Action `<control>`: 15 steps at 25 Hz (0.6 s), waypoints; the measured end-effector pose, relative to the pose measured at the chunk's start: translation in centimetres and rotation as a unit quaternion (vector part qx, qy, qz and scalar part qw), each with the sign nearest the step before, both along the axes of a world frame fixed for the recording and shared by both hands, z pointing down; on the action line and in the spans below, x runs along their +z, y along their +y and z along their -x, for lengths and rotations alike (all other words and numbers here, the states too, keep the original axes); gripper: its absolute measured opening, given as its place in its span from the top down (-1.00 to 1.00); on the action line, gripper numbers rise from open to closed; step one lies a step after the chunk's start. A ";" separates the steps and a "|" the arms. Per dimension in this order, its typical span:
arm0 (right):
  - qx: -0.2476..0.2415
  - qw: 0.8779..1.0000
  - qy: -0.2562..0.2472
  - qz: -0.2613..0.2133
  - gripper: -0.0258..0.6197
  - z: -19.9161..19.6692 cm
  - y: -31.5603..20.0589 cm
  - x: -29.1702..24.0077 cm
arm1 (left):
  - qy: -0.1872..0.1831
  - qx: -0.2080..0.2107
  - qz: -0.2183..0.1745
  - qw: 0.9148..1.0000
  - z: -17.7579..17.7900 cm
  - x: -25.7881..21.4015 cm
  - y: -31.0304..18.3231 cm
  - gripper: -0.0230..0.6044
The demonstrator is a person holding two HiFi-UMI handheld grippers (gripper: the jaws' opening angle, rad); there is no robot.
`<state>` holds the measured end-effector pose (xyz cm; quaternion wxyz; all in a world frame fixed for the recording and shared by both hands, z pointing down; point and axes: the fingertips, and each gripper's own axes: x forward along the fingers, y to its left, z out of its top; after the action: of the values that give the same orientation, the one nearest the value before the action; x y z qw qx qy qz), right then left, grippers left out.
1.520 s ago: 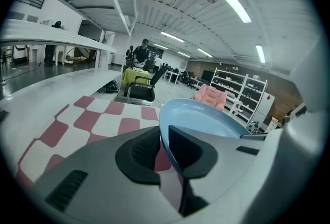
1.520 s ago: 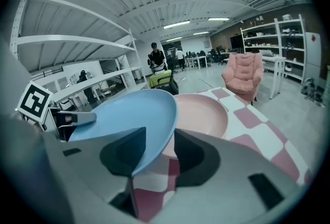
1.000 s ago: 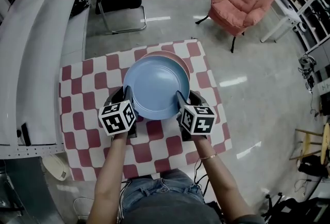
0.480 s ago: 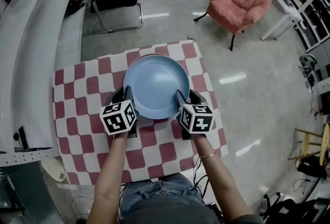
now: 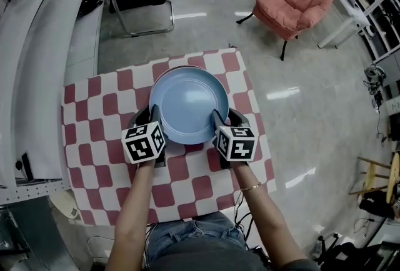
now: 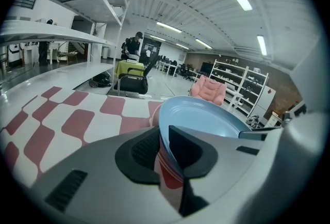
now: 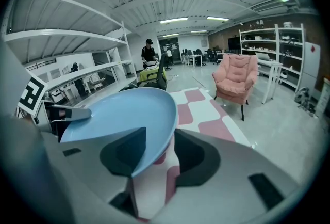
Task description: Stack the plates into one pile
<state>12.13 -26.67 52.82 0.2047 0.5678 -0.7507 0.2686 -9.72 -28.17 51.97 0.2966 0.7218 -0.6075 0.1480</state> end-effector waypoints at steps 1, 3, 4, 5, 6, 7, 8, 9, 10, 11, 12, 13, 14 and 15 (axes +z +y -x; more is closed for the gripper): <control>0.000 1.000 0.001 0.001 0.37 0.0 -0.1 0.1 | -0.001 0.000 0.001 1.000 0.0 0.1 -0.1 0.72; 0.000 1.000 0.001 0.001 0.37 0.0 -0.3 0.4 | -0.001 -0.001 0.002 1.000 0.0 0.4 -0.2 0.72; 0.000 1.000 0.002 0.001 0.37 0.0 -0.4 0.5 | -0.001 -0.001 0.002 1.000 0.0 0.5 -0.3 0.72; 0.000 1.000 0.004 0.001 0.37 0.0 -0.6 0.5 | -0.003 -0.001 0.002 1.000 0.1 0.6 -0.4 0.72; -0.001 1.000 0.006 0.001 0.37 0.1 -0.7 0.6 | -0.004 -0.001 0.002 1.000 0.1 0.6 -0.6 0.71; -0.002 1.000 0.009 0.001 0.37 0.1 -0.9 0.7 | -0.005 0.000 0.003 1.000 0.1 0.7 -0.7 0.71; -0.003 1.000 0.011 0.001 0.37 0.1 -1.0 0.8 | -0.007 0.000 0.003 1.000 0.1 0.8 -0.9 0.71; -0.003 1.000 0.012 0.001 0.37 0.1 -1.1 0.9 | -0.008 0.000 0.003 1.000 0.1 0.8 -1.0 0.71; -0.004 1.000 0.012 0.001 0.37 0.1 -1.2 1.0 | -0.008 0.000 0.003 1.000 0.1 0.9 -1.1 0.71; -0.004 1.000 0.012 0.002 0.37 0.1 -1.3 1.1 | -0.009 0.000 0.004 1.000 0.1 1.0 -1.1 0.71; -0.005 1.000 0.013 0.002 0.37 0.1 -1.4 1.1 | -0.010 0.000 0.003 1.000 0.1 1.0 -1.2 0.71; -0.005 1.000 0.015 0.002 0.37 0.1 -1.5 1.2 | -0.012 -0.001 0.002 1.000 0.1 1.0 -1.3 0.71; -0.006 1.000 0.017 0.002 0.37 0.1 -1.6 1.2 | -0.014 -0.001 0.001 1.000 0.1 0.9 -1.4 0.71; -0.006 1.000 0.020 0.002 0.37 0.0 -1.7 1.2 | -0.016 0.000 0.001 1.000 0.0 0.9 -1.4 0.71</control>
<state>12.10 -28.39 54.01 0.2220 0.5680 -0.7496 0.2573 -9.76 -29.61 52.87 0.2872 0.7190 -0.6123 0.1601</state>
